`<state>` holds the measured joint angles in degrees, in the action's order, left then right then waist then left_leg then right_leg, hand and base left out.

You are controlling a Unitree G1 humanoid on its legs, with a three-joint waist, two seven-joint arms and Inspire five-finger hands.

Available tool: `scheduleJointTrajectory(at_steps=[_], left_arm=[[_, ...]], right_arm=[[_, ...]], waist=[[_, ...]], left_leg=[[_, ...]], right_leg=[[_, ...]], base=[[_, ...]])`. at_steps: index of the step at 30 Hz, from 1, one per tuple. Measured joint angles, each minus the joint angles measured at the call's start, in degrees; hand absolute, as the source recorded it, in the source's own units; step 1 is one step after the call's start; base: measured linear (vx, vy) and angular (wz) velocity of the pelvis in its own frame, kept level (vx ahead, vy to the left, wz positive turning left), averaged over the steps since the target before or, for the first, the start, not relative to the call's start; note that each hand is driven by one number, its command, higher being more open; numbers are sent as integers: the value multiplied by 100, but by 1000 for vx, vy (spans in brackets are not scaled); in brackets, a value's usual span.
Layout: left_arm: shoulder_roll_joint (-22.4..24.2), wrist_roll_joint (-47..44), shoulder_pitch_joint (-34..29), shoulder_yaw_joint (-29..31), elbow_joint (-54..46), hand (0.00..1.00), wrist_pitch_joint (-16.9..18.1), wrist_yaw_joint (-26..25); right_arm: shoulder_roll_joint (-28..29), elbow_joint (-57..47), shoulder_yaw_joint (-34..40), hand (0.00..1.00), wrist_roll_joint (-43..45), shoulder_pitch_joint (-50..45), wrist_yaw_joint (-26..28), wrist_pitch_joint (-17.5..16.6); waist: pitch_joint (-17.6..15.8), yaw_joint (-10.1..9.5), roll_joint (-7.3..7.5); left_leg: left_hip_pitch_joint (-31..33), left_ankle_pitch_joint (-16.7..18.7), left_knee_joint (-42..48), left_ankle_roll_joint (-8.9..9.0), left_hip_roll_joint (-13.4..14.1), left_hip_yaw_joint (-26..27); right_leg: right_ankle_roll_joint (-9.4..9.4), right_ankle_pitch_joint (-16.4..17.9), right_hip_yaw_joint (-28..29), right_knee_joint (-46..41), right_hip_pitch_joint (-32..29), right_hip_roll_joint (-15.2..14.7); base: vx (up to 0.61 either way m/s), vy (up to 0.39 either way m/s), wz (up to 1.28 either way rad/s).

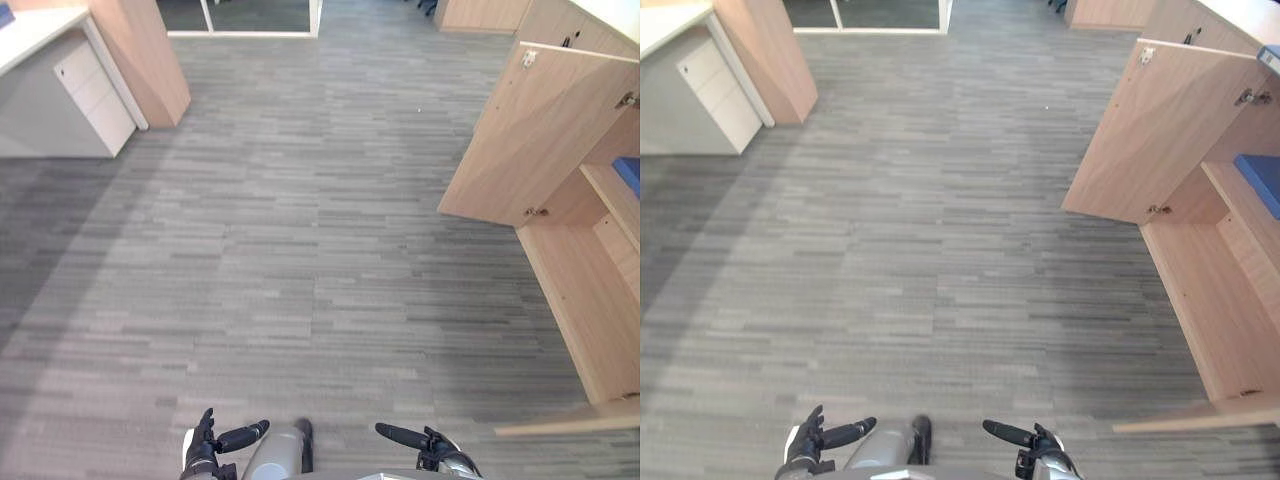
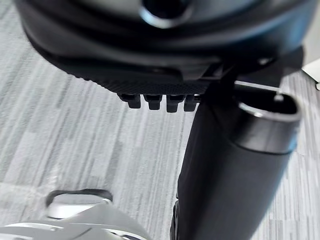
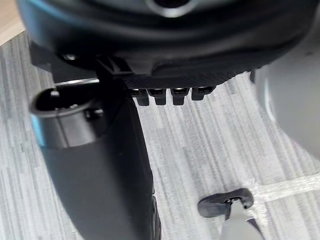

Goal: Walk over to the cabinet, pick up the folder, carry it to the office cabinet, place the folder inside the office cabinet, then close the office cabinet door

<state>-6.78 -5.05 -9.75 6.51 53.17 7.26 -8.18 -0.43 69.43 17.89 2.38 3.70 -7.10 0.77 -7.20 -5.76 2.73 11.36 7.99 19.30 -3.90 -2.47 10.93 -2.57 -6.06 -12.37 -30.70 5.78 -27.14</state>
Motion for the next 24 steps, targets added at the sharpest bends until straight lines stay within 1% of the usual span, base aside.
scheduleJointTrajectory(at_steps=[1, 2, 3, 4, 5, 6, 7, 8, 9, 10, 11, 12, 13, 14, 15, 16, 17, 18, 19, 20, 21, 22, 23, 24], left_arm=[[-28, 18, -18, -72, -1, 100, 2, 4], [-59, 64, -26, -180, 43, 100, -21, 17], [-60, 66, -49, -262, 55, 100, -24, 27], [-62, 70, -109, -387, 57, 100, -20, 83], [-78, 73, -103, -408, 94, 100, -18, 129], [-95, 76, -73, -408, 130, 100, -26, 137], [-129, 98, 8, -413, 256, 100, -32, 160], [-150, 107, 60, -415, 331, 100, -33, 187], [-156, 108, 67, -420, 345, 100, -35, 188], [-161, 108, 64, -415, 369, 100, -42, 178], [-179, 111, 56, -416, 387, 100, -42, 181], [-187, 111, 52, -408, 390, 100, -41, 185], [-238, 118, 22, -404, 389, 100, -39, 191], [-286, 122, -8, -364, 384, 100, -46, 192], [-283, 130, -24, -302, 399, 100, -78, 188], [-222, 131, -74, -241, 430, 100, -111, 169], [-171, 164, -68, -111, 469, 100, -172, 186], [-134, 264, -50, -42, 516, 100, -211, 198], [-125, 318, -54, -11, 561, 100, -236, 198], [-20, 315, -56, 223, 571, 100, -274, 192], [153, 217, -109, 607, 523, 100, -270, 165], [261, 135, -123, 749, 480, 100, -269, 131], [412, -24, -141, 935, 424, 100, -223, 91], [443, -165, -131, 1075, 381, 100, -156, 100]], right_arm=[[-19, -68, 29, 100, -1, -3, 3, -7], [-46, -186, 104, 100, 1, 14, 16, -14], [-62, -229, 105, 100, 1, -1, 16, -15], [-61, -236, 104, 100, 3, -8, 15, -41], [14, -287, 100, 100, 5, 6, 15, -91], [56, -357, 95, 100, 18, 10, 19, -132], [112, -459, 74, 100, 65, 57, 24, -207], [103, -470, 34, 100, 183, 192, 28, -207], [93, -468, -7, 100, 233, 210, 27, -202], [108, -505, -54, 100, 244, 232, 28, -223], [134, -517, -120, 100, 242, 246, 31, -231], [152, -529, -119, 100, 243, 246, 27, -231], [205, -522, -117, 100, 243, 242, 23, -212], [253, -519, -118, 100, 243, 229, 24, -216], [262, -474, -124, 100, 241, 210, 38, -195], [270, -434, -124, 100, 242, 232, 53, -174], [309, -441, -118, 100, 241, 218, 59, -187], [330, -468, -107, 100, 244, 196, 59, -214], [341, -488, -109, 100, 242, 167, 60, -220], [363, -518, -110, 100, 243, 81, 60, -223], [354, -653, -110, 100, 238, -61, 56, -220], [319, -687, -109, 100, 240, -94, 48, -214], [299, -670, -112, 100, 249, -133, 38, -219], [262, -575, -107, 100, 265, -114, 26, -222]], waist=[[-4, 15, -1], [12, 66, -14], [36, 84, -58], [58, 110, -146], [67, 133, -137], [57, 157, -124], [9, 188, -102], [-141, 243, -96], [-220, 260, -104], [-277, 271, -99], [-298, 268, -85], [-304, 256, -66], [-289, 214, 33], [-312, 202, 134], [-277, 108, 169], [-260, 57, 87], [-245, 95, 75], [-276, 160, 25], [-278, 199, 9], [-285, 256, -49], [-232, 260, -222], [-209, 243, -326], [-193, 155, -462], [-216, 70, -444]], left_leg=[[-229, 6, -137, -52, -86, 42], [-742, -9, -494, -81, -238, 28], [-1016, -10, -689, -83, -269, 0], [-1453, -11, -1006, -83, -291, -57], [-1731, -11, -1175, -83, -303, -70], [-1812, -10, -1229, -81, -303, -75], [-1936, -2, -1302, -68, -290, -81], [-2156, 33, -1341, -8, -247, -72], [-2264, 79, -1344, 69, -205, -62], [-2411, 159, -1355, 202, -109, -41], [-2542, 245, -1416, 330, -26, -25], [-2632, 293, -1481, 396, 17, 3], [-2772, 426, -1642, 469, 30, 110], [-2919, 595, -1679, 436, 16, 142], [-3027, 716, -1677, 484, 52, 236], [-3055, 802, -1624, 590, 190, 360], [-3034, 859, -1451, 687, 357, 459], [-2910, 983, -974, 837, 562, 472], [-2791, 1055, -575, 897, 666, 475], [-2496, 1115, 515, 922, 945, 477], [-2036, 975, 1956, 763, 1361, 454], [-1808, 739, 2647, 636, 1565, 418], [-1380, 233, 3830, 514, 1890, 333], [-962, 313, 4625, 511, 2030, 220]], right_leg=[[263, -140, -47, -698, -212, -176], [641, 13, -329, -2213, -582, -470], [778, 112, -565, -2779, -692, -549], [889, 321, -1014, -3504, -830, -587], [796, 757, -1253, -3755, -1083, -479], [659, 985, -1356, -3719, -1227, -375], [408, 1396, -1614, -3356, -1485, -163], [321, 1646, -2034, -2657, -1506, 44], [304, 1727, -2249, -2230, -1512, 170], [302, 1748, -2622, -1370, -1567, 433], [276, 1651, -3008, -505, -1610, 671], [288, 1478, -3181, -110, -1633, 784], [497, 897, -3491, 496, -1693, 961], [917, 429, -3654, 727, -1706, 1058], [1284, 799, -3781, 817, -1633, 1202], [1227, 952, -3701, 878, -1648, 1410], [1204, 1083, -3704, 975, -1642, 1635], [1166, 1203, -3701, 1081, -1548, 1865], [1153, 1270, -3691, 1123, -1487, 1959], [1125, 1334, -3618, 1317, -1245, 2234], [1131, 1360, -3464, 1585, -997, 2616], [1141, 1389, -3312, 1685, -882, 2808], [1176, 1466, -2929, 1835, -676, 3123], [1252, 1581, -2555, 1862, -529, 3278]], base=[[446, 345, -8], [356, 243, 0], [446, 269, 3], [474, 235, -4], [446, 198, -6], [327, 106, -7], [236, 9, -7], [228, -10, -9], [264, -27, -12], [284, -63, -5], [271, -77, 1], [264, -104, 5], [240, -127, 0], [267, -148, -20], [250, -143, -55], [360, -159, -75], [463, -214, -71], [471, -235, -42], [411, -256, -40], [393, -246, -56], [392, -216, -73], [406, -114, -116], [427, 15, -151], [526, 74, -156]])
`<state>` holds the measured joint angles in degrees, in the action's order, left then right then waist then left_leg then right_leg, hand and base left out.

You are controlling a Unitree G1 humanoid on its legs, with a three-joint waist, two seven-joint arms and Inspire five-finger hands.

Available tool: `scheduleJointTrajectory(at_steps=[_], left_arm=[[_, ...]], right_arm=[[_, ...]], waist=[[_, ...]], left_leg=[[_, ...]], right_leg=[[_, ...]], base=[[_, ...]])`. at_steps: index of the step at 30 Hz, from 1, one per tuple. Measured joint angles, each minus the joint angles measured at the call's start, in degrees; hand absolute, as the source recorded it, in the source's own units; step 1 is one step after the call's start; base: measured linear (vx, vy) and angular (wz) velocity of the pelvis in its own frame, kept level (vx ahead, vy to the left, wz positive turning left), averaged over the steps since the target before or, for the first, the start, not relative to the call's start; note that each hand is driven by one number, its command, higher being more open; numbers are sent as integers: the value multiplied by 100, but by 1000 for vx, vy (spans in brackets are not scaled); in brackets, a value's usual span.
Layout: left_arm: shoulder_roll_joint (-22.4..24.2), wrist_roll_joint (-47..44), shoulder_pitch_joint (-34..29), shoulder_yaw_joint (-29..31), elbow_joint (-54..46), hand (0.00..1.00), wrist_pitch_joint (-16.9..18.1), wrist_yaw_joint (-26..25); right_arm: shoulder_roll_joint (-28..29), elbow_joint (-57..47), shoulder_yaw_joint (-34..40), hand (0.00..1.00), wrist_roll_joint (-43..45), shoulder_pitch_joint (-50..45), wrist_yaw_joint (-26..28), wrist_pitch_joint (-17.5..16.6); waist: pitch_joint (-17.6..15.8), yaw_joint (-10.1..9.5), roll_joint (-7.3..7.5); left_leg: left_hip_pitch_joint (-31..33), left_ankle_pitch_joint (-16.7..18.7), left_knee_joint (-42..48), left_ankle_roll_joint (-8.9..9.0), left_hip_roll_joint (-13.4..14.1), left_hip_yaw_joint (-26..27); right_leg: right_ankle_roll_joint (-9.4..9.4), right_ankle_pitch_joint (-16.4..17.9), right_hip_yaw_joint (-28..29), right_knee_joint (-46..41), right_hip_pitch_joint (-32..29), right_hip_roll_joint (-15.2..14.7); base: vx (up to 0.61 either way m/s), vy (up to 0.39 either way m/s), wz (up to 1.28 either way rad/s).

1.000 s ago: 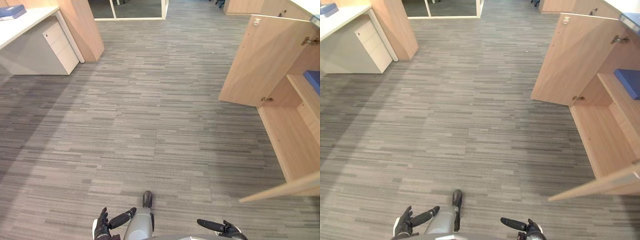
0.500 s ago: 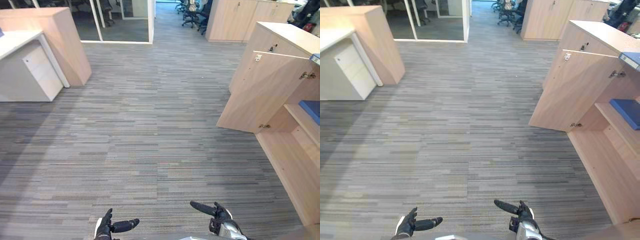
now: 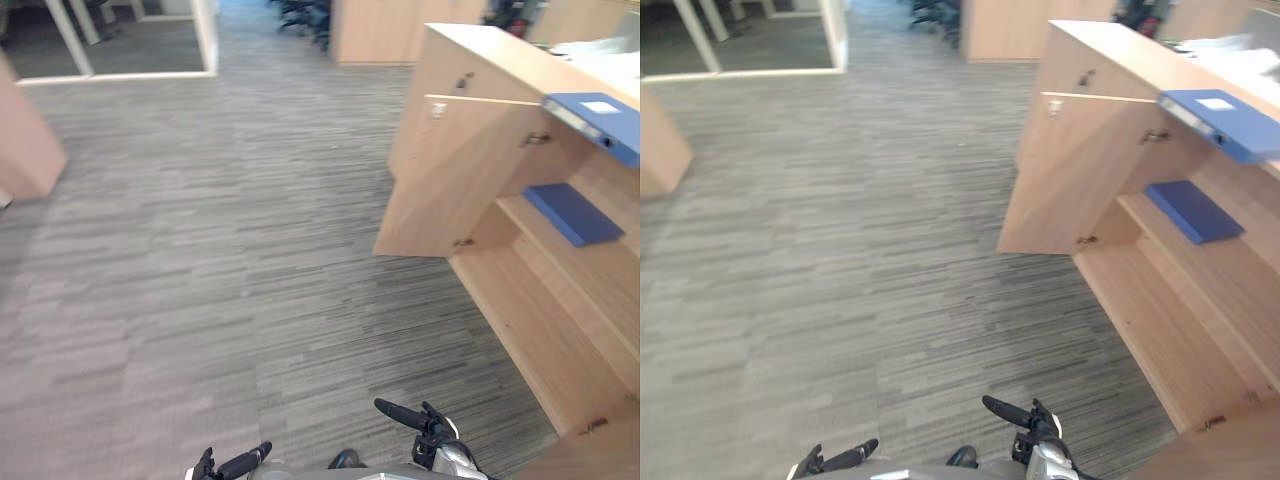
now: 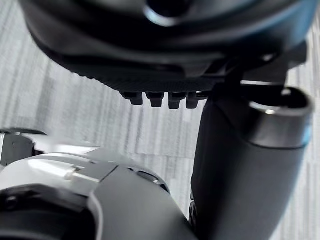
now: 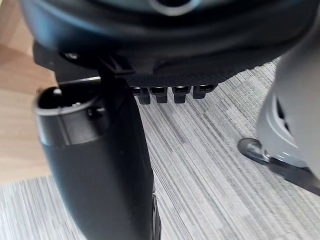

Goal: Walk over to the cabinet, pick up the folder, carry it to the office cabinet, place the folder inside the office cabinet, then close the office cabinet door

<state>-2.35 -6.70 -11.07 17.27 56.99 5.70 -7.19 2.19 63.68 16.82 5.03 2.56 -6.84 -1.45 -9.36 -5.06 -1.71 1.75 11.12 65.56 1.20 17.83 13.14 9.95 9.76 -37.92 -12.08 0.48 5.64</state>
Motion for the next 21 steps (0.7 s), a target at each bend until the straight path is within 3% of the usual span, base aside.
scheduleJointTrajectory(at_steps=[3, 4, 6, 8, 9, 11, 12, 13, 14, 16, 18, 20, 21], left_arm=[[-64, -207, -4, 227, -234, 100, 129, -8], [-76, -250, -6, 242, -341, 100, 186, -12], [-38, -282, -13, 251, -483, 100, 199, -44], [7, -281, -14, 293, -522, 100, 171, -154], [36, -282, -20, 351, -505, 100, 164, -184], [170, -441, -73, 530, -491, 100, 142, -356], [191, -471, -103, 560, -481, 100, 140, -391], [240, -530, -149, 571, -468, 100, 135, -437], [235, -548, -181, 572, -456, 100, 134, -454], [240, -627, -180, 689, -384, 100, 128, -497], [216, -619, -208, 676, -350, 100, 128, -480], [131, -595, -170, 635, -258, 100, 127, -464], [75, -452, -173, 640, -250, 100, 127, -418]], right_arm=[[1, 332, -5, 100, 108, 116, -23, 22], [-15, 379, -18, 100, 170, 124, -58, 21], [-120, 523, -38, 100, 181, 157, -96, 20], [-213, 574, -186, 100, 183, 203, -105, 20], [-216, 572, -263, 100, 183, 203, -106, 20], [-193, 532, -380, 100, 183, 166, -117, 25], [-192, 482, -419, 100, 182, 117, -119, 25], [-168, 348, -416, 100, 182, -6, -116, 19], [-102, 305, -389, 100, 177, -45, -98, 17], [92, 173, -274, 100, 161, -106, 9, 45], [138, 87, -114, 100, 133, -108, 42, 47], [58, -100, 94, 100, 115, -98, 65, -3], [2, -97, 121, 100, 113, -98, 68, -12]], waist=[[-109, -112, 297], [-143, -115, 381], [-181, -142, 411], [-317, -148, 419], [-342, -151, 444], [-359, -209, 464], [-337, -240, 452], [-229, -301, 483], [-210, -359, 514], [-109, -388, 595], [-76, -408, 618], [-107, -166, 595], [-139, -104, 532]], left_leg=[[696, 272, 312, 18, -129, -206], [1033, 407, 29, 45, -277, -460], [1295, 580, -1028, 183, -564, -946], [1340, 606, -3050, 349, -1050, -2184], [1343, 548, -3524, 394, -1149, -2487], [1326, 64, -4790, 589, -1299, -3207], [1280, -176, -4793, 718, -1326, -3213], [1230, -651, -4740, 750, -1476, -3213], [1240, -634, -4498, 679, -1571, -3062], [1040, -246, -4162, 325, -1706, -2464], [598, -87, -4185, 56, -1898, -1900], [-41, 96, -4223, -256, -2165, -1599], [-397, 140, -4310, -328, -2163, -1488]], right_leg=[[-35, 82, 660, 185, 377, 18], [-182, 49, 916, 341, 585, 18], [-334, 59, 1322, 445, 832, -3], [-508, 142, 1838, 517, 1085, -92], [-569, 179, 1960, 509, 1104, -143], [-870, 419, 2426, 332, 1105, -366], [-968, 492, 2535, 264, 1105, -435], [-1149, 600, 2668, 126, 1043, -626], [-1269, 668, 2727, -53, 1020, -793], [-1396, 721, 2670, -870, 752, -1274], [-1294, 670, 2606, -2588, 122, -1962], [-512, 277, 1888, -4481, -274, -2971], [-319, 200, 1428, -4933, -264, -3284]], base=[[426, 62, -128], [457, 64, -109], [338, 113, -112], [322, 222, -113], [327, 256, -106], [375, 291, -102], [444, 353, -98], [467, 394, -92], [562, 478, -104], [434, 377, -118], [312, 328, -118], [280, 346, -63], [210, 276, -39]])
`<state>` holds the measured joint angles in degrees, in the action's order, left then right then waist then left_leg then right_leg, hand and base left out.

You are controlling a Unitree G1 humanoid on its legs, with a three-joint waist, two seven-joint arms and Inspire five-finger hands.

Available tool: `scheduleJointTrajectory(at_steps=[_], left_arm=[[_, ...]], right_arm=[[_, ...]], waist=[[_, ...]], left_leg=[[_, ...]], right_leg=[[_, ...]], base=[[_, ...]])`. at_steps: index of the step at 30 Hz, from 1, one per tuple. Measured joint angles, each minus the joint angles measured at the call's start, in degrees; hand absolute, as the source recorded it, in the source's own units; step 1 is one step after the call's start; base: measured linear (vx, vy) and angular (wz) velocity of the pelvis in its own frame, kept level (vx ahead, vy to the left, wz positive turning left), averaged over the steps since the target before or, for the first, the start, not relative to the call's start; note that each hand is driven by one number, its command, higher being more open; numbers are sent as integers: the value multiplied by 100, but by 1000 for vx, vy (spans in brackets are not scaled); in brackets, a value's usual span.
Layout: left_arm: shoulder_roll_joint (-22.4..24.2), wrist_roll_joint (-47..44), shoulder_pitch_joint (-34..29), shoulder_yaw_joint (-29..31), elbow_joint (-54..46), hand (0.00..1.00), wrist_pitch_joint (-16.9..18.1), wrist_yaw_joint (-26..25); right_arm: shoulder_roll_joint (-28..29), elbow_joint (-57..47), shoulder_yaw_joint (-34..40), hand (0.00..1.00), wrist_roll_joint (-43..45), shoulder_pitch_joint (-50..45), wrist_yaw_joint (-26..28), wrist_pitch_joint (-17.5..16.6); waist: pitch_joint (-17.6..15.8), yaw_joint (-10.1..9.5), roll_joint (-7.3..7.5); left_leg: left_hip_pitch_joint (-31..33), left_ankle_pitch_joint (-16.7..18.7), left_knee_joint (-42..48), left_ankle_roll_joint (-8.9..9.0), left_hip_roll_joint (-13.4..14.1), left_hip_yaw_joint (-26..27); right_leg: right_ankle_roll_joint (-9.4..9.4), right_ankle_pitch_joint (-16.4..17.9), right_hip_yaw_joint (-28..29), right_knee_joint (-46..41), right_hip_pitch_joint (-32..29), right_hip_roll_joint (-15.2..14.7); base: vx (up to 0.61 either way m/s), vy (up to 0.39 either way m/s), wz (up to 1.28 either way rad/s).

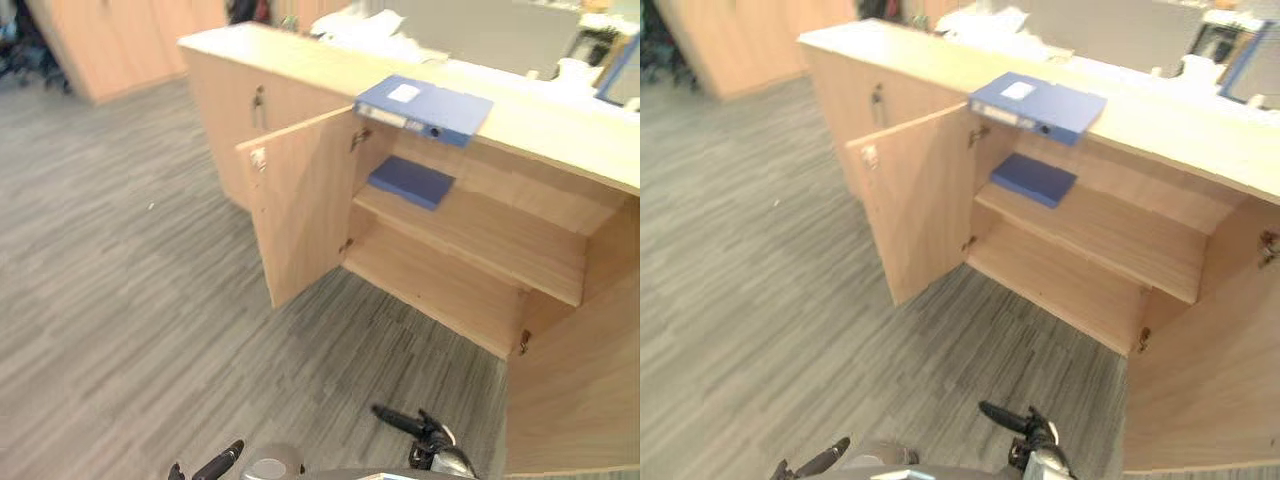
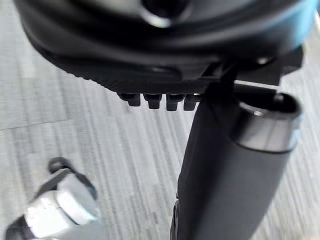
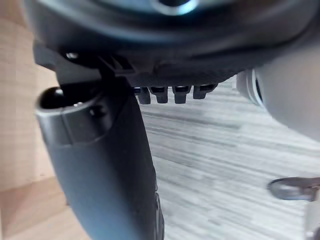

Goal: Walk over to the cabinet, pick up the folder, carry it to the office cabinet, place the folder inside the office cabinet, then close the office cabinet door

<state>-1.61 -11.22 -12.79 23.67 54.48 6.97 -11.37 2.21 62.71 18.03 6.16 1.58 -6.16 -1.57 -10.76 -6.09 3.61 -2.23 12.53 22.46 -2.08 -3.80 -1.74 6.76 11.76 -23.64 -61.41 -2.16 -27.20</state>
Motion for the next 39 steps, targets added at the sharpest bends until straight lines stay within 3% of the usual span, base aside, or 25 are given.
scheduleJointTrajectory(at_steps=[1, 2, 3, 5, 6, 8, 10, 12, 13, 16, 17, 19, 20, 21, 23, 25, 26, 27, 29, 31, 32, 33, 34, 36, 39], left_arm=[[-40, 79, -5, 0, -2, 100, 1, 23], [-95, 210, -34, -4, -102, 100, 11, 49], [-151, 300, -13, -16, -137, 100, -4, 60], [-110, 345, -40, -77, -152, 100, -12, 72], [-74, 356, -34, -134, -99, 100, -26, 67], [-52, 355, -3, -216, -48, 100, -80, 64], [20, 346, -33, -180, -25, 100, -92, 64], [-25, 395, -43, -180, -30, 100, -96, 60], [44, 468, 28, -194, 31, 100, -120, 61], [167, 557, 88, -180, 11, 100, -123, 130], [204, 613, 96, -89, 36, 100, -125, 148], [267, 624, 90, 67, 47, 100, -131, 180], [319, 615, 62, 238, 46, 100, -140, 184], [387, 470, 39, 331, 23, 100, -121, 183], [332, 340, 81, 366, -84, 100, -92, 201], [189, 292, 83, 345, -169, 100, -42, 216], [105, 288, 75, 347, -171, 100, -35, 209], [93, 291, 59, 341, -174, 100, -37, 182], [113, 290, 17, 218, -129, 100, -95, 163], [148, 279, 9, 194, -131, 100, -108, 150], [151, 274, 1, 188, -102, 100, -109, 136], [60, 275, 63, 185, -71, 100, -107, 132], [-15, 273, 99, 123, -142, 100, -62, 131], [-12, 273, 214, 123, -147, 100, -27, 134], [-6, 277, 247, 124, -121, 100, -2, 133]], right_arm=[[-10, 9, 0, 100, -3, -5, -1, 1], [3, 7, 0, 100, -59, -4, -2, -1], [-2, 8, 13, 100, -65, -5, 2, -50], [-20, -1, 3, 100, -163, 6, 0, -77], [2, 4, 28, 100, -159, 66, 3, -99], [-2, 3, 60, 100, -168, 129, -28, -70], [1, -6, 59, 100, -177, 114, -39, -70], [40, -35, 36, 100, -207, 101, -36, -64], [10, -65, -16, 100, -221, 89, -35, -53], [-21, -103, 4, 100, -216, 71, -31, -36], [-6, -110, 2, 100, -209, 38, -29, -28], [0, -102, -4, 100, -207, 27, -28, 4], [5, -90, -21, 100, -205, 16, -14, 41], [2, -48, -56, 100, -162, 21, -22, 40], [-33, 251, -132, 100, -144, 148, -43, 51], [-63, 516, -146, 100, -136, 252, -82, 89], [-58, 616, -185, 100, -126, 299, -107, 95], [-74, 705, -182, 100, -74, 374, -144, 98], [-115, 750, -183, 100, 65, 417, -182, 97], [-187, 753, -181, 100, 70, 405, -206, 97], [-212, 747, -185, 100, 70, 367, -213, 95], [-122, 732, -220, 100, 68, 330, -212, 96], [-39, 676, -341, 100, 59, 315, -212, 98], [16, 634, -344, 100, 56, 378, -187, 89], [130, 361, -336, 100, 48, 404, -120, 6]], waist=[[12, 2, 8], [53, -5, 38], [78, 32, -4], [72, 4, -37], [53, 26, -62], [-12, 16, -139], [-45, -4, -104], [-69, -12, 0], [-95, -11, -116], [-1, 30, -314], [44, 34, -353], [36, 7, -398], [35, -1, -489], [34, -30, -495], [3, -117, -448], [-20, -153, -244], [-63, -160, -146], [-151, -177, -57], [-244, -198, -35], [-278, -205, -110], [-268, -264, -121], [-260, -256, 33], [-221, -270, 220], [-228, -312, 239], [-139, -330, 148]], left_leg=[[-160, 11, -78, -13, 33, 62], [-317, 115, -221, -20, 84, 181], [-346, 257, -264, 35, 173, 227], [-322, 270, -362, 52, 355, 448], [-313, 275, -420, 58, 509, 514], [-436, 313, -556, 134, 806, 663], [-679, 393, -612, 272, 921, 849], [-821, 586, -586, 464, 932, 929], [-899, 735, -485, 555, 1127, 924], [-918, 876, -591, 690, 1479, 917], [-970, 919, -476, 612, 1622, 880], [-579, 888, 602, 570, 1855, 568], [-29, 607, 1929, 486, 2031, 225], [457, 35, 3001, 546, 2150, -34], [970, 50, 4023, 523, 2215, 42], [1273, 248, 4154, 511, 2112, 298], [1443, 410, 3895, 522, 1931, 336], [1514, 589, 3362, 582, 1718, 318], [1645, 665, 2216, 603, 1372, 106], [1735, 220, 769, 548, 1124, -398], [1657, -692, 430, 722, 1043, -558], [1636, -724, 359, 671, 877, -552], [1610, -713, 261, 649, 700, -544], [1517, -680, 288, 625, 547, -535], [1249, -681, -9, 607, 474, -521]], right_leg=[[7, -99, -182, 9, -15, -50], [25, -621, -435, 475, -204, -6], [-14, -647, -427, 506, -200, 107], [-287, -664, -547, 632, -357, 218], [-676, -102, -808, 893, -376, 308], [-830, 290, -1382, 1680, -383, 538], [-871, 190, -1713, 2337, -364, 562], [-805, -348, -1891, 3084, -359, 555], [-601, -251, -1983, 3005, -265, 706], [-605, 240, -2122, 2930, -287, 1074], [-631, 428, -2169, 2929, -241, 1242], [-604, 527, -2194, 3101, -61, 1539], [-571, 559, -2141, 3304, 127, 1826], [-527, 574, -2056, 3507, 345, 2066], [-458, 604, -1868, 3804, 592, 2244], [-494, 525, -1620, 4174, 861, 2321], [-579, 410, -1434, 4422, 1025, 2335], [-601, 296, -1247, 4633, 1212, 2316], [-723, 219, -975, 4807, 1385, 2240], [-921, 199, -861, 4914, 1563, 2224], [-1162, 257, -746, 4961, 1658, 2238], [-1220, 256, -748, 5027, 1679, 2110], [-1154, 215, -773, 5152, 1700, 1947], [-1185, 62, -760, 5284, 1851, 1846], [-1294, -167, -754, 5351, 1950, 1747]], base=[[176, 264, -54], [113, 169, -45], [175, 156, -74], [145, 53, -73], [114, -8, -58], [122, -70, -47], [162, -172, -37], [199, -256, -28], [265, -327, -12], [273, -273, -4], [400, -338, 0], [321, -235, -18], [333, -162, -43], [394, -106, -44], [339, -12, -51], [393, 38, -68], [400, 96, -87], [310, 120, -87], [280, 219, -84], [296, 284, -60], [258, 218, -23], [328, 197, 1], [352, 130, 30], [300, 109, 12], [109, 38, -9]])
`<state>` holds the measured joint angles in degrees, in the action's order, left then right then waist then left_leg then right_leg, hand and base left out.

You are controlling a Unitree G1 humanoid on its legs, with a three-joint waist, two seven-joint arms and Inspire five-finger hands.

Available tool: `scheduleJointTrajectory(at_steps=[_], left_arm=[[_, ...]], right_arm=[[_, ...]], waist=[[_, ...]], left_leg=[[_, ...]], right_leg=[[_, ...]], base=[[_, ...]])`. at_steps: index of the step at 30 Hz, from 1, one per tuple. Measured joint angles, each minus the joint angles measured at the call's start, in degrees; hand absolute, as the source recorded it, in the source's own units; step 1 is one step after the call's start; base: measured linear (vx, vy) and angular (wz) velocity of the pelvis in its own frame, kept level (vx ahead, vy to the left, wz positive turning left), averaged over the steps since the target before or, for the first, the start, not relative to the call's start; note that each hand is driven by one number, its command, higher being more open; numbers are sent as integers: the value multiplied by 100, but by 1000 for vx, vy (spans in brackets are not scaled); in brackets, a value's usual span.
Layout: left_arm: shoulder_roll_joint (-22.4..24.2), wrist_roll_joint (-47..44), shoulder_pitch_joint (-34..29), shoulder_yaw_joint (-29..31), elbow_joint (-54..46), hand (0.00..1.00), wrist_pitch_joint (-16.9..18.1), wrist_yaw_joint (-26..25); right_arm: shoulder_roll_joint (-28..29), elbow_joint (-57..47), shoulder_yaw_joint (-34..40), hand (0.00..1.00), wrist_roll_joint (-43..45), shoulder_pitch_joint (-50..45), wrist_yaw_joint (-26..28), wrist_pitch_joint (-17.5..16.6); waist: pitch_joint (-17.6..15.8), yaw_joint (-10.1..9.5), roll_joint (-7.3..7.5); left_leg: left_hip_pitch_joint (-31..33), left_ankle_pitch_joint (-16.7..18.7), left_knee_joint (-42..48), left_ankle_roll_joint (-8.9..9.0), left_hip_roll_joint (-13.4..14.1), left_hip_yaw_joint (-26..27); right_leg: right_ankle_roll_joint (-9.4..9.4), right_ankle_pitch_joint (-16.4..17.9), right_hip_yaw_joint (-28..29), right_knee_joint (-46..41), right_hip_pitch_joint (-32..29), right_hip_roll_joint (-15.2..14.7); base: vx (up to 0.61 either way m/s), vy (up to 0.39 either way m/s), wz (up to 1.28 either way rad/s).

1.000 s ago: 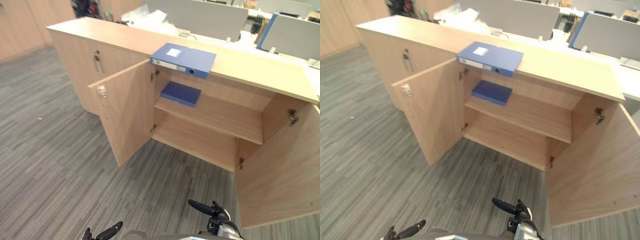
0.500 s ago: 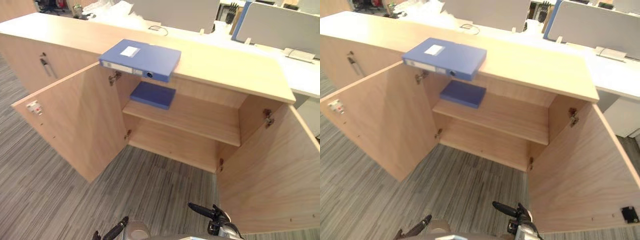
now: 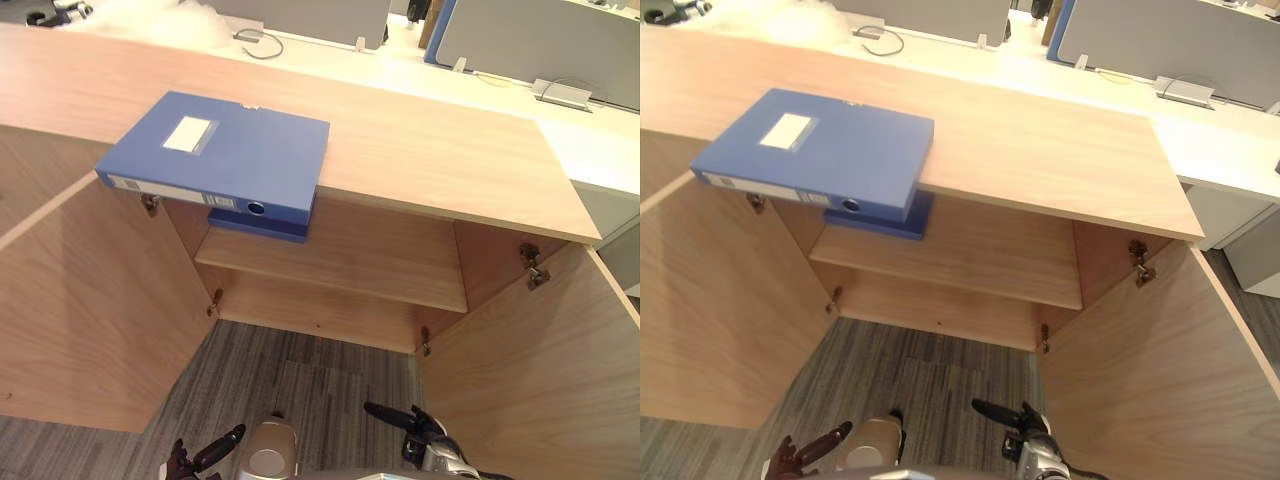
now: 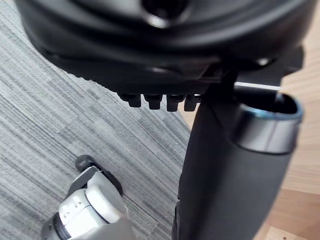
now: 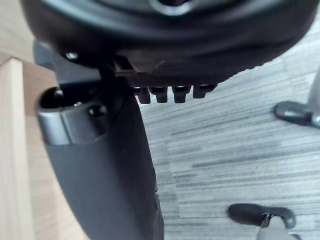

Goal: Walk over to the cabinet, pick up the folder, carry it to the office cabinet, place the folder inside the office cabinet, then close the office cabinet door

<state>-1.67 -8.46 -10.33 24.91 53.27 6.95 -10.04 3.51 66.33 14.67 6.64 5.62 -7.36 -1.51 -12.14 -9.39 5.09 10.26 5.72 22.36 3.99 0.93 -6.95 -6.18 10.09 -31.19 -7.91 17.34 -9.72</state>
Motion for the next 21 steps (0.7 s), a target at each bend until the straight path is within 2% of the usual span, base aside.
scheduleJointTrajectory(at_steps=[2, 7, 9, 10, 11, 12, 13, 14, 15, 16, 18, 19, 20, 21], left_arm=[[5, 12, 8, -58, 167, 100, -5, -7], [-60, 17, -103, -351, 265, 100, -75, -36], [-73, 20, -164, -382, 268, 100, -78, -28], [-76, 20, -221, -384, 281, 100, -78, -16], [-84, 20, -248, -394, 301, 100, -78, -1], [-98, 20, -288, -428, 318, 100, -80, 22], [-112, 19, -310, -464, 320, 100, -81, 40], [-159, 14, -345, -560, 316, 100, -78, 63], [-176, 0, -355, -579, 315, 100, -78, 87], [-190, -53, -403, -604, 277, 100, -77, 134], [-192, -430, -446, -716, 102, 100, -76, 198], [-161, -828, -457, -845, -149, 100, -79, 222], [-68, -1205, -488, -886, -550, 100, -79, 273], [-16, -1486, -530, -891, -793, 100, -74, 321]], right_arm=[[-7, -19, 162, 100, -20, -46, 3, 18], [-172, 97, 287, 100, -140, -370, 7, 182], [-235, 96, 335, 100, -222, -395, 15, 206], [-301, 95, 345, 100, -263, -428, 33, 253], [-339, 92, 346, 100, -280, -441, 49, 261], [-404, 51, 348, 100, -338, -441, 56, 241], [-416, 37, 341, 100, -371, -441, 60, 241], [-425, 25, 314, 100, -445, -441, 59, 234], [-433, 27, 285, 100, -444, -439, 62, 228], [-431, 27, 201, 100, -443, -439, 67, 219], [-363, -32, 150, 100, -440, -430, 90, 199], [-363, -45, 21, 100, -438, -399, 94, 182], [-364, -83, -41, 100, -436, -384, 115, 163], [-357, -88, -71, 100, -435, -399, 118, 156]], waist=[[127, 27, -78], [201, 73, -174], [208, 89, -189], [210, 107, -206], [203, 143, -215], [198, 199, -208], [195, 226, -216], [202, 254, -195], [199, 254, -187], [213, 255, -165], [239, 257, -144], [225, 268, -176], [188, 283, -237], [185, 284, -242]], left_leg=[[-195, -128, -411, -80, -75, 6], [-803, -600, -1476, -204, -240, 151], [-928, -643, -1664, -251, -267, 281], [-1117, -624, -1849, -270, -326, 350], [-1252, -614, -1951, -288, -380, 347], [-1442, -609, -2051, -296, -446, 341], [-1525, -605, -2089, -306, -474, 341], [-1677, -590, -2120, -348, -504, 339], [-1749, -575, -2119, -373, -501, 331], [-1804, -544, -2114, -418, -481, 326], [-1732, -534, -2122, -436, -421, 306], [-1588, -582, -2070, -510, -324, 227], [-1450, -598, -1986, -471, -195, 114], [-1388, -606, -1937, -426, -160, 62]], right_leg=[[-101, -74, 14, 25, -8, -101], [-108, -83, 261, -465, -196, -475], [-105, -81, 372, -694, -333, -608], [-84, -70, 441, -1141, -492, -800], [-26, -76, 437, -1546, -626, -929], [212, -93, 380, -2118, -763, -1156], [337, -112, 310, -2404, -830, -1279], [563, -239, 196, -2889, -918, -1493], [666, -327, 150, -3066, -929, -1561], [683, -449, 125, -3274, -964, -1626], [467, -301, 139, -3236, -1066, -1546], [221, 145, 212, -2993, -1186, -1325], [149, 410, 329, -2496, -1274, -966], [143, 410, 357, -2152, -1290, -826]], base=[[46, 4, -3], [28, 29, -9], [26, 99, -41], [19, 136, -43], [11, 152, -38], [4, 128, -15], [0, 122, -4], [-3, 84, 4], [-10, 89, 4], [-51, 53, 1], [-46, -16, 2], [-17, -136, 20], [-27, -159, 30], [-23, -149, 41]])
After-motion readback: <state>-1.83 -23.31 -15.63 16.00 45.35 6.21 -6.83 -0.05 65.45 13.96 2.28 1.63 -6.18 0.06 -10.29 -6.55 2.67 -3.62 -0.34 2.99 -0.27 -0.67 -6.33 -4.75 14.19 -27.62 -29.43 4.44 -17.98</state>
